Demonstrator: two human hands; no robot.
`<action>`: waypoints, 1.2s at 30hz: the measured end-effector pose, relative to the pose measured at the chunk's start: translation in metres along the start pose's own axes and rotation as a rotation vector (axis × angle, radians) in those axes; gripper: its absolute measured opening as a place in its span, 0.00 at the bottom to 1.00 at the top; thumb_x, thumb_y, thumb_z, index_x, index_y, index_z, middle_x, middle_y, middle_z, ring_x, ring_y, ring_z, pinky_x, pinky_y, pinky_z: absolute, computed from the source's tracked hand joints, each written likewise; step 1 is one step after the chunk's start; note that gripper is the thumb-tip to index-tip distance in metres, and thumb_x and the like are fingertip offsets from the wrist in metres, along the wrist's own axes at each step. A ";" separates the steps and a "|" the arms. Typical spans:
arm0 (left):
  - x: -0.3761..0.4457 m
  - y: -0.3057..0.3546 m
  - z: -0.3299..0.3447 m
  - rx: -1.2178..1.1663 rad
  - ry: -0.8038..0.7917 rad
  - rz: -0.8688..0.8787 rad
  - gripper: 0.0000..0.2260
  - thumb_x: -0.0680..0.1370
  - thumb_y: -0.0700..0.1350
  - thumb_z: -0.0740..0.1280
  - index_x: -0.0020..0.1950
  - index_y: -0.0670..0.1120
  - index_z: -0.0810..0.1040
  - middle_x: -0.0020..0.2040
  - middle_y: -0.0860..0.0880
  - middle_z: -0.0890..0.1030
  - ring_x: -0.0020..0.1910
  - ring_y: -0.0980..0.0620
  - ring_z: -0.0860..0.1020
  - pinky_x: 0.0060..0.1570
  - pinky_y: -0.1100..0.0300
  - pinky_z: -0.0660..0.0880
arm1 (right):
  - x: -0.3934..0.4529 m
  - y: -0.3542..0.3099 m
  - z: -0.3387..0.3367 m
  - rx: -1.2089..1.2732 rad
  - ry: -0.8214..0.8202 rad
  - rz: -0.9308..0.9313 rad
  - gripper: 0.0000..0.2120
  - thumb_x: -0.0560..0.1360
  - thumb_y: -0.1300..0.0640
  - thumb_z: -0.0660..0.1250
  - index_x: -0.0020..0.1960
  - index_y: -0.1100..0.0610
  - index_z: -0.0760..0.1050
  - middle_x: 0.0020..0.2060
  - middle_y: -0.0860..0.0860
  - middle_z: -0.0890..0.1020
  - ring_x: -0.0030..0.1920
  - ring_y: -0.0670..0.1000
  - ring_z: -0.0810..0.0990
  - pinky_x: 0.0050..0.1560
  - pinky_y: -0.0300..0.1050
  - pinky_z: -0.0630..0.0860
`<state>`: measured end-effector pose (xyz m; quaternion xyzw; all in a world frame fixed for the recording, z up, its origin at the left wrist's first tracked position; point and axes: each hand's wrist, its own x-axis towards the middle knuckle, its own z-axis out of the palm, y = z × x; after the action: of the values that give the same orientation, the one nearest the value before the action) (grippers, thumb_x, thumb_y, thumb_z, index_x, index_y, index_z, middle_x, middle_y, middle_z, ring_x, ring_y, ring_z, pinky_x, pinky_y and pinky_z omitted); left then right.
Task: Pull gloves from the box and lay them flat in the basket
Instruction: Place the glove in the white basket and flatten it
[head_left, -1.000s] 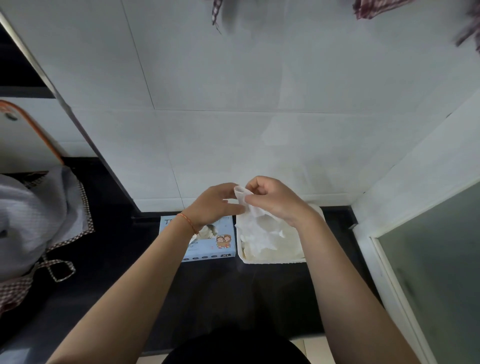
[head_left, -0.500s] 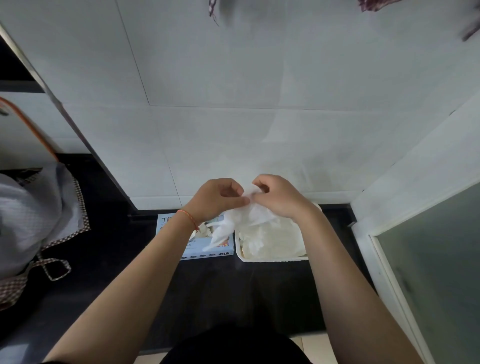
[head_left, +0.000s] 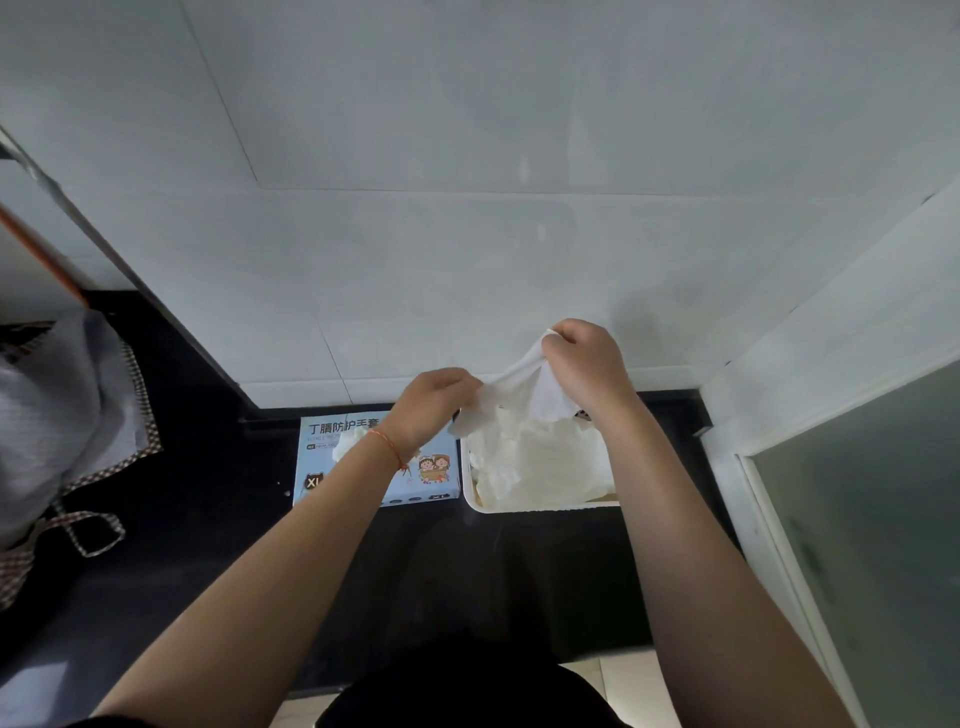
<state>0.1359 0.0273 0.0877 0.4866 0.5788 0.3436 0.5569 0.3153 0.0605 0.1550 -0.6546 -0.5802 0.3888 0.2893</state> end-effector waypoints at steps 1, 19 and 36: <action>0.000 0.002 0.000 -0.066 0.003 0.002 0.09 0.70 0.47 0.61 0.38 0.42 0.76 0.36 0.47 0.74 0.38 0.49 0.70 0.41 0.55 0.66 | 0.001 0.001 0.000 0.015 0.017 0.006 0.07 0.72 0.63 0.56 0.36 0.57 0.62 0.30 0.49 0.61 0.33 0.50 0.59 0.33 0.45 0.55; 0.030 -0.036 0.005 0.126 -0.216 -0.429 0.05 0.79 0.41 0.61 0.46 0.46 0.74 0.35 0.46 0.73 0.30 0.50 0.70 0.28 0.63 0.70 | 0.017 0.082 0.000 -0.019 -0.153 0.249 0.08 0.76 0.64 0.58 0.51 0.55 0.74 0.39 0.49 0.76 0.35 0.47 0.73 0.27 0.36 0.66; 0.106 -0.065 0.099 0.978 0.137 0.013 0.13 0.78 0.45 0.65 0.62 0.50 0.77 0.56 0.50 0.80 0.54 0.45 0.78 0.49 0.54 0.75 | 0.047 0.212 -0.039 -0.248 -0.188 0.267 0.16 0.79 0.67 0.58 0.58 0.52 0.78 0.57 0.49 0.78 0.51 0.47 0.77 0.43 0.34 0.72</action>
<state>0.2314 0.0945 -0.0201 0.6709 0.7044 0.0663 0.2220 0.4626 0.0753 -0.0084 -0.7173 -0.5560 0.4086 0.0969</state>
